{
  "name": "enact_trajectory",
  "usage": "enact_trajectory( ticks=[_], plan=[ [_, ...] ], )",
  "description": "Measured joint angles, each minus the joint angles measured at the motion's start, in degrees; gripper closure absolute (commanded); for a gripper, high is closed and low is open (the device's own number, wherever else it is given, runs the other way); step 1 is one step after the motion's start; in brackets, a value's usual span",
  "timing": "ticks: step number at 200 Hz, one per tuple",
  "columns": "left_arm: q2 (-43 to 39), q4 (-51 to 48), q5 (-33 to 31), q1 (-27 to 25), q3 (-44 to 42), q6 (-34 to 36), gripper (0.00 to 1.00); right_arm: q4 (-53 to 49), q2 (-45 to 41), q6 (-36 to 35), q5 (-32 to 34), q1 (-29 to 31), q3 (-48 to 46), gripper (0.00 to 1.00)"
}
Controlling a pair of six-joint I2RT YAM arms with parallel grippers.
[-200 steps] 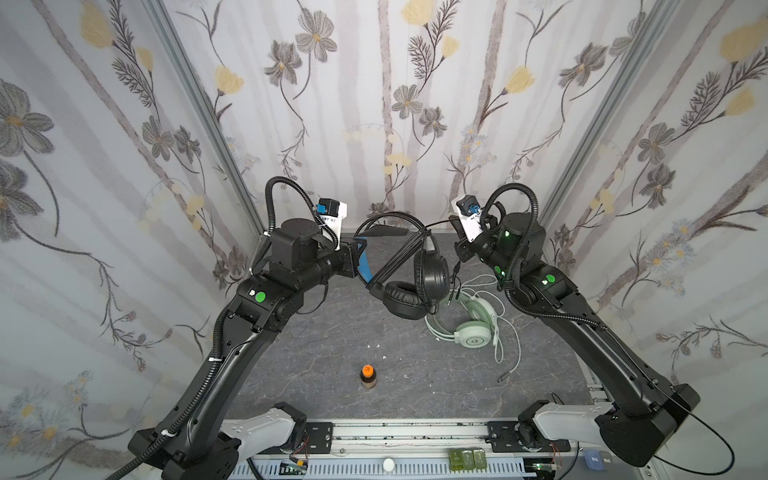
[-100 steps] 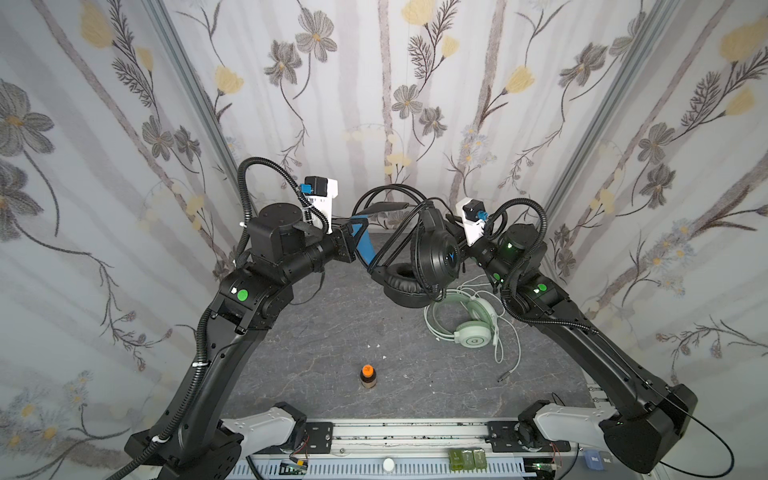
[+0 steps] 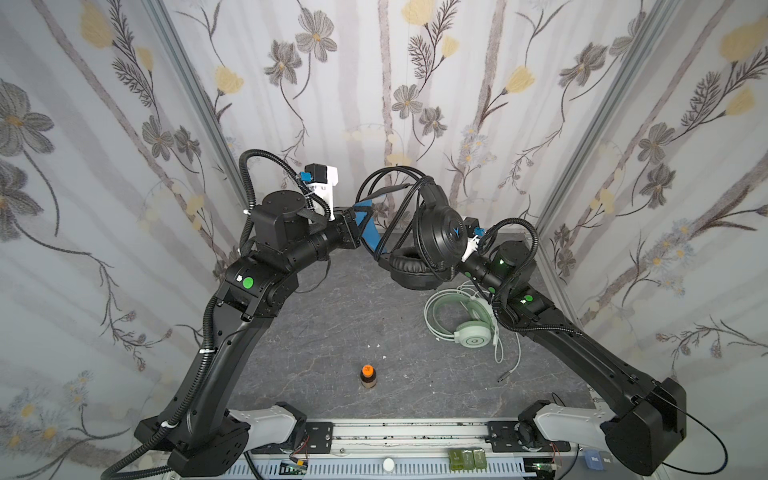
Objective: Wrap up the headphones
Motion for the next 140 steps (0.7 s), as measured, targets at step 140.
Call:
enact_trajectory(
  ticks=[140],
  plan=[
    [1.9,-0.4,0.0,-0.2,0.9,-1.9,1.0,10.7,6.3,7.7,-6.3,1.4,-5.6,0.39]
  ],
)
